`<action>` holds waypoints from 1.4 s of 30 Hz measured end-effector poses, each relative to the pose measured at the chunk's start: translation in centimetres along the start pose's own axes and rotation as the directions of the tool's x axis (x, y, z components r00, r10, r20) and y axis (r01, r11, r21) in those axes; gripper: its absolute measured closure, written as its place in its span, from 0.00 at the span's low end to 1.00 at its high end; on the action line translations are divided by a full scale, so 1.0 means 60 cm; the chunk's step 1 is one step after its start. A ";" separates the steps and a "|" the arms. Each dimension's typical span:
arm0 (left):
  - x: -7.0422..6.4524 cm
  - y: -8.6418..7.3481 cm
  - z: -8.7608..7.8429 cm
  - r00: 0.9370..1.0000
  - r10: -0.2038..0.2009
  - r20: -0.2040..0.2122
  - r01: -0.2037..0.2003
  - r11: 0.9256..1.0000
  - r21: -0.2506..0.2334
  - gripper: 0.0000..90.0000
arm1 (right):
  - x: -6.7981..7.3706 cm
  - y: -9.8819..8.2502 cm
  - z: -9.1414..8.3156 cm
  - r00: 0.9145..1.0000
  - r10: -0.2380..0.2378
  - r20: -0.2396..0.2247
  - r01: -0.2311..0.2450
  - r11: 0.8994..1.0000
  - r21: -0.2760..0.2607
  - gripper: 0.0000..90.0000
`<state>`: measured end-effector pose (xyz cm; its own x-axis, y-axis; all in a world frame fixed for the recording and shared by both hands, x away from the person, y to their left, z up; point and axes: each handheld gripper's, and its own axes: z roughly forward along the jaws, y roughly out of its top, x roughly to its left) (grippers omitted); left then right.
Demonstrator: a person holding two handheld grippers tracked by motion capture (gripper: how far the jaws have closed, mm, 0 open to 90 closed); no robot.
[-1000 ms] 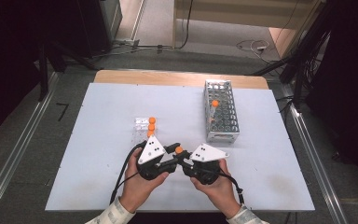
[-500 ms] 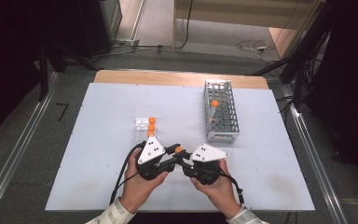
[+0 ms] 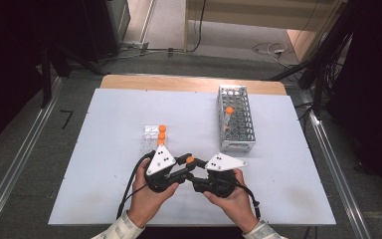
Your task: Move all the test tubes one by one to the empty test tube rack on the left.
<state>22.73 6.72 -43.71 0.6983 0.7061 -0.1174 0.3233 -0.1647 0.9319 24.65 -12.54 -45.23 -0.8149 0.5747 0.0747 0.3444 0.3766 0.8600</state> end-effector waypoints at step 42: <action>0.018 0.013 -0.028 0.999 -0.041 -0.023 0.041 0.999 -0.026 0.78 | -0.019 -0.015 -0.019 0.999 0.023 0.028 -0.023 1.000 0.002 0.36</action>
<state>22.63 8.51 -42.53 0.6692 0.7283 -0.1477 0.3344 -0.1176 0.9350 24.70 -14.36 -45.53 -0.7935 0.6033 0.0799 0.3635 0.3646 0.8573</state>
